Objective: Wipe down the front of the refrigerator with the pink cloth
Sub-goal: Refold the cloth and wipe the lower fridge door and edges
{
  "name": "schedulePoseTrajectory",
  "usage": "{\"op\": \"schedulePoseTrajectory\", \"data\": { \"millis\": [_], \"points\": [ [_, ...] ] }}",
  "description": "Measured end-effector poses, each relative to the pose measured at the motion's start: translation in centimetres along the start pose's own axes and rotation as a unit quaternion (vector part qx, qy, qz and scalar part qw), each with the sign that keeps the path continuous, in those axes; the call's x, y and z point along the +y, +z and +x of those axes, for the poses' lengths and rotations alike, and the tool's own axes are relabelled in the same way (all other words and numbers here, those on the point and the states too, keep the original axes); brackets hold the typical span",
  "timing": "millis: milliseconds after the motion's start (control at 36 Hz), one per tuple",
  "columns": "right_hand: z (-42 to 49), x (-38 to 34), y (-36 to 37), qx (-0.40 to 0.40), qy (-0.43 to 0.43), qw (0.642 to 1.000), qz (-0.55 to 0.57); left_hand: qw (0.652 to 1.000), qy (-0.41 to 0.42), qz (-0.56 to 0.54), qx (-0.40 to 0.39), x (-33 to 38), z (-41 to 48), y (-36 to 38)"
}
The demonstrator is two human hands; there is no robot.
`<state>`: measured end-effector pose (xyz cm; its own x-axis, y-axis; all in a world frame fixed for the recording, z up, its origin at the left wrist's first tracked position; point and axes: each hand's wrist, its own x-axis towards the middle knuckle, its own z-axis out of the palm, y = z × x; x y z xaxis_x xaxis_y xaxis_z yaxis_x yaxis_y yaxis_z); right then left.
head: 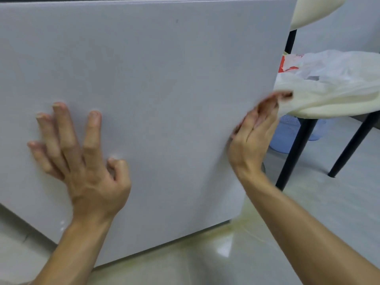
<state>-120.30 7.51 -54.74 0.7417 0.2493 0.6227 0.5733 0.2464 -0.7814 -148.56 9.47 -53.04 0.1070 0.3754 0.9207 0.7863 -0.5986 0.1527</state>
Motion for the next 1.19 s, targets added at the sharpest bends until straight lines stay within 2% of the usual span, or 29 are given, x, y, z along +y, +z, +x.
{"op": "schedulePoseTrajectory", "data": {
  "millis": [83, 222, 333, 500, 639, 861, 1056, 1111, 1194],
  "points": [
    [4.2, -5.1, 1.3, 0.069, -0.041, 0.997, -0.022, 1.000, 0.023, 0.022, 0.000, 0.2, -0.1, 0.3],
    [5.8, -7.9, 1.8, 0.091, -0.078, 0.992, -0.048, 0.998, 0.047, 0.040, -0.008, 0.4, -0.1, 0.6],
    [3.8, -5.3, 0.6, 0.028, -0.097, 0.995, -0.023, 0.997, 0.051, 0.053, -0.008, 0.1, -0.2, 0.7],
    [-3.8, 2.3, -1.7, -0.083, -0.032, 0.993, -0.074, 0.996, 0.056, 0.066, -0.001, 0.1, -0.4, 0.7],
    [-3.1, 2.6, -2.4, -0.116, -0.057, 0.986, -0.105, 0.995, 0.060, 0.077, 0.004, 0.1, -0.4, 0.4],
    [5.3, -4.7, 0.0, -0.018, -0.174, 0.983, -0.056, 0.995, 0.068, 0.077, 0.016, -0.7, -0.4, -0.1],
    [5.9, -9.7, 3.3, 0.113, -0.163, 0.976, -0.089, 0.996, 0.024, 0.076, 0.044, -3.6, 0.3, -1.6],
    [4.9, -11.2, 4.1, 0.121, -0.154, 0.977, -0.085, 0.995, 0.026, 0.076, 0.051, -4.4, 0.6, -1.9],
    [2.9, -13.7, 5.6, 0.105, -0.196, 0.972, -0.077, 0.995, 0.025, 0.073, 0.060, -4.9, 0.6, -2.2]
  ]
}}
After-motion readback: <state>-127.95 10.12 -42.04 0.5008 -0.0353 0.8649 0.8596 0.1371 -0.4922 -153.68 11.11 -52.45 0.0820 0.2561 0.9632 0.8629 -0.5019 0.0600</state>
